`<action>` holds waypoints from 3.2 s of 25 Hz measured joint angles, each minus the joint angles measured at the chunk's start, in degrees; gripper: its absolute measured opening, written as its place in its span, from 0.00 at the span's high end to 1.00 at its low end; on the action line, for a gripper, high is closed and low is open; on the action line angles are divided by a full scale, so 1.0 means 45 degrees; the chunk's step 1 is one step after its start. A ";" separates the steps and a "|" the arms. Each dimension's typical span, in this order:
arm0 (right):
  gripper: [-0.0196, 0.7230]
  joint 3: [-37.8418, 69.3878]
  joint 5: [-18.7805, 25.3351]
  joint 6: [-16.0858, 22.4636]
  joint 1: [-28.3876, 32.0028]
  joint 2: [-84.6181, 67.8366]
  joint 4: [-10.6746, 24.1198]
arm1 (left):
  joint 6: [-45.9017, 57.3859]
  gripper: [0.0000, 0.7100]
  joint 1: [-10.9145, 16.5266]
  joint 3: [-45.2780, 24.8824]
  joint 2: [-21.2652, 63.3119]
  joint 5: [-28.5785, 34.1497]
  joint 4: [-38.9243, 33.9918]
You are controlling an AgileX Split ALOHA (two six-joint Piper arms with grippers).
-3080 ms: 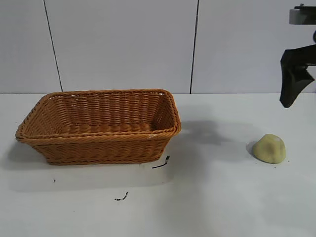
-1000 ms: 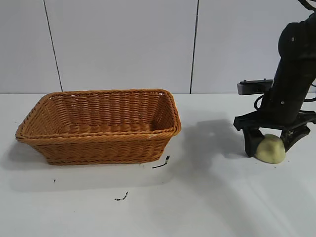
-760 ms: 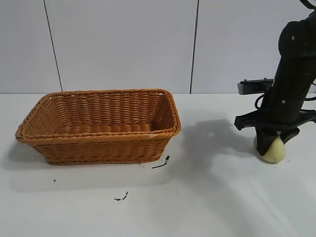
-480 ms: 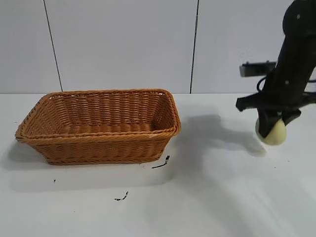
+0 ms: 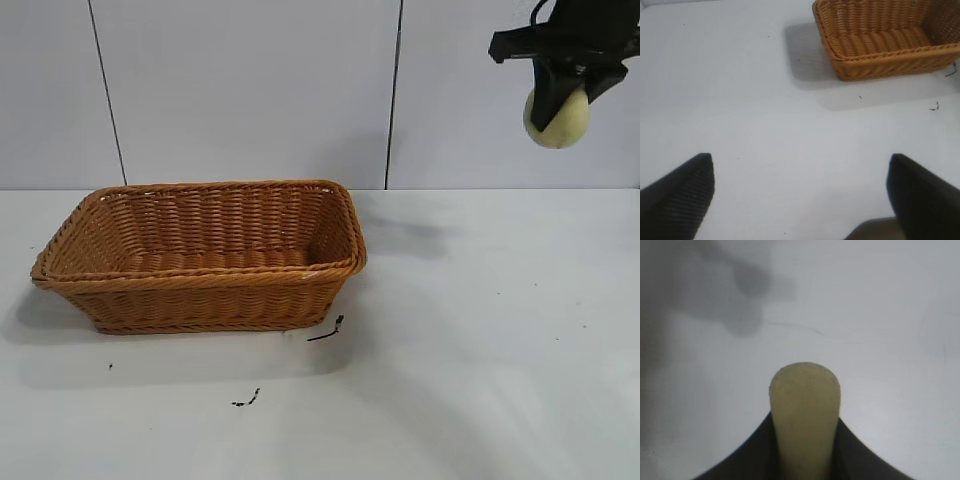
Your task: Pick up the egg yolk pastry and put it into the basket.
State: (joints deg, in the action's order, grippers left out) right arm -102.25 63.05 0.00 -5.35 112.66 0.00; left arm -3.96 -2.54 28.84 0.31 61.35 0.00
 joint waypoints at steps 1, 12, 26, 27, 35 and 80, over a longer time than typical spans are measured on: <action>0.81 -0.0110 0.0025 0.0000 -0.0113 0.0000 0.0000 | 0.0000 0.02 0.0000 0.0000 0.0000 0.0000 0.0000; 0.81 -0.1312 -0.0352 0.0551 -0.3964 0.0368 0.0105 | 0.0000 0.02 0.0000 0.0000 0.0000 0.0000 0.0000; 0.81 -0.2829 -0.3425 0.0667 -0.7109 0.4733 0.0105 | 0.0000 0.02 0.0000 0.0000 0.0000 0.0000 0.0000; 0.81 -0.2829 -0.3670 0.0667 -0.7122 0.5001 0.0105 | 0.0000 0.02 0.0000 0.0000 0.0000 0.0000 0.0000; 0.47 -0.2884 -0.4410 0.0667 -0.7110 0.5719 0.0126 | 0.0000 0.02 0.0000 0.0000 0.0000 0.0000 0.0000; 0.04 -0.5685 0.1418 0.0611 0.0983 0.2763 0.0315 | 0.0000 0.02 0.0000 0.0000 0.0000 0.0000 0.0000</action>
State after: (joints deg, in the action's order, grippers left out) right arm -127.83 69.43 2.75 -0.93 125.10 1.42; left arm -3.96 -2.54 28.84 0.31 61.35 0.00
